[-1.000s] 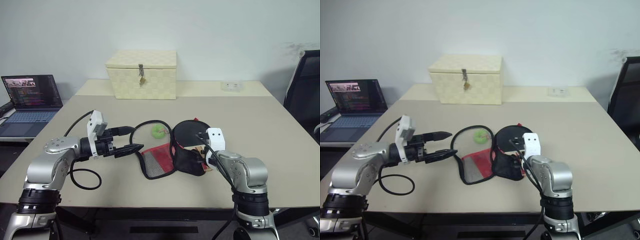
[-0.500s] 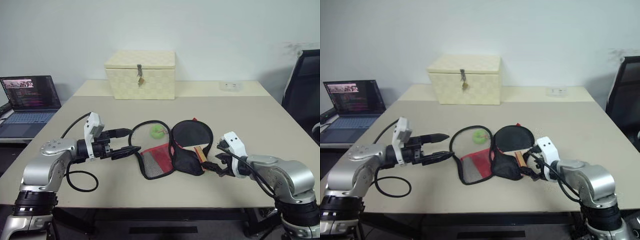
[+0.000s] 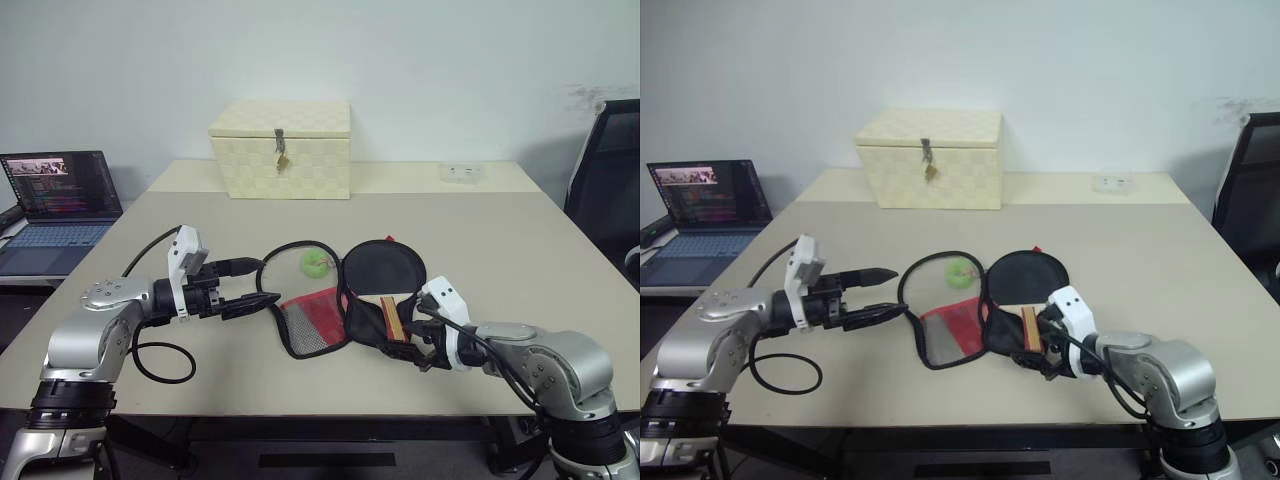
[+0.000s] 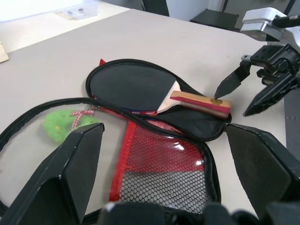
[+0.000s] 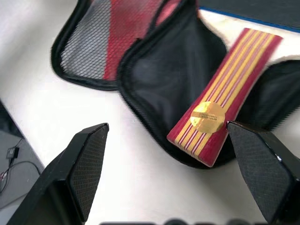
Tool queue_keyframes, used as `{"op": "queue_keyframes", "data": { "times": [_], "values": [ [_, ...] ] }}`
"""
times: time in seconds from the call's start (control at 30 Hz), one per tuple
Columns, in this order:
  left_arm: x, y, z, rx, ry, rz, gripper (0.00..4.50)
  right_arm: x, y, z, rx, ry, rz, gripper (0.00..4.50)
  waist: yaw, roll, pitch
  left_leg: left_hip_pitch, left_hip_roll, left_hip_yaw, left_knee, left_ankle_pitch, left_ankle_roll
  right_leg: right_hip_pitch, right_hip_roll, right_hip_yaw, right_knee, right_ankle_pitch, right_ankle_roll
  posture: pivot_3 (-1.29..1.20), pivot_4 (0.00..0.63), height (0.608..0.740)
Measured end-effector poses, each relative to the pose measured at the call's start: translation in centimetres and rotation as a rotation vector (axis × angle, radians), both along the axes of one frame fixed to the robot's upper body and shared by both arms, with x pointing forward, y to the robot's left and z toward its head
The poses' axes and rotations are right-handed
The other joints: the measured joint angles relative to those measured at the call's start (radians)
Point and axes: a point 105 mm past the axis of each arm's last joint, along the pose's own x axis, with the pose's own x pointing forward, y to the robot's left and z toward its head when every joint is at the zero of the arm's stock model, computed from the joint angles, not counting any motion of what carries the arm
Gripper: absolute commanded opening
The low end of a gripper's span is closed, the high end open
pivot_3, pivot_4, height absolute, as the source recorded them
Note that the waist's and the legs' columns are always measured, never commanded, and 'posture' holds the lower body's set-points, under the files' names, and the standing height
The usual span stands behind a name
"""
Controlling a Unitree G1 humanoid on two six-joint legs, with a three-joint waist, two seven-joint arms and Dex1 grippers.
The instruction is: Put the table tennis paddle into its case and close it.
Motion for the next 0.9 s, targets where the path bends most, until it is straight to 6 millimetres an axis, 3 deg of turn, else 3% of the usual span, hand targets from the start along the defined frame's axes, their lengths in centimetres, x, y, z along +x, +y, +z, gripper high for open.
{"op": "queue_keyframes", "data": {
  "times": [0.3,0.4,0.47,0.53,0.63,0.77,0.9],
  "values": [
    [0.0,0.1,-0.1,0.002,0.001,0.005,4.5,-0.4,1.7,0.0,0.007,-0.024,0.05,4.4,0.0,0.0,0.0,0.0,0.0,0.0,0.0,0.0,0.0,0.0,0.0,0.0,0.0,0.0,0.0,0.0,0.15,0.74],
    [0.2,0.5,-0.4,0.012,0.004,0.032,4.5,-0.3,0.8,0.2,-0.018,-0.031,0.061,4.4,0.002,0.0,0.0,0.0,-0.001,0.0,0.0,0.0,0.0,0.0,0.0,0.0,0.0,0.0,0.0,0.0,0.15,0.74],
    [0.8,1.6,-0.9,0.022,0.028,0.103,4.5,-0.1,-0.5,1.6,-0.015,-0.065,0.071,4.4,0.003,0.0,0.0,0.0,-0.001,0.001,0.0,0.0,0.0,0.0,0.0,-0.001,0.0,0.0,0.0,0.0,0.15,0.74],
    [1.5,3.1,-1.9,0.027,0.06,0.194,4.5,0.3,-1.7,4.4,0.013,-0.154,0.089,4.4,0.002,0.0,0.0,0.001,-0.001,0.001,0.0,0.0,0.0,0.0,0.0,-0.001,0.0,-0.001,0.001,0.0,0.15,0.74],
    [2.2,4.5,-3.0,0.053,0.073,0.272,3.86,0.0,-2.1,7.5,0.043,-0.261,0.152,4.45,0.002,-0.001,0.0,0.001,0.0,0.0,0.0,0.0,0.0,0.0,0.0,-0.001,0.0,-0.001,0.001,0.0,0.15,0.74],
    [3.0,6.6,-5.7,0.141,0.118,0.382,2.39,-0.4,-2.2,8.1,0.04,-0.287,0.201,4.45,0.003,-0.001,0.0,0.001,0.0,0.0,0.0,0.0,0.0,0.0,0.0,-0.001,0.0,0.0,0.0,0.0,0.15,0.74],
    [3.7,7.0,-7.4,0.175,0.151,0.42,0.91,-0.4,-2.1,8.4,0.04,-0.31,0.207,4.45,0.007,-0.001,0.0,0.0,-0.001,0.0,0.0,0.0,0.0,0.0,-0.001,-0.001,0.0,0.0,0.0,0.0,0.15,0.74]
  ]
}}
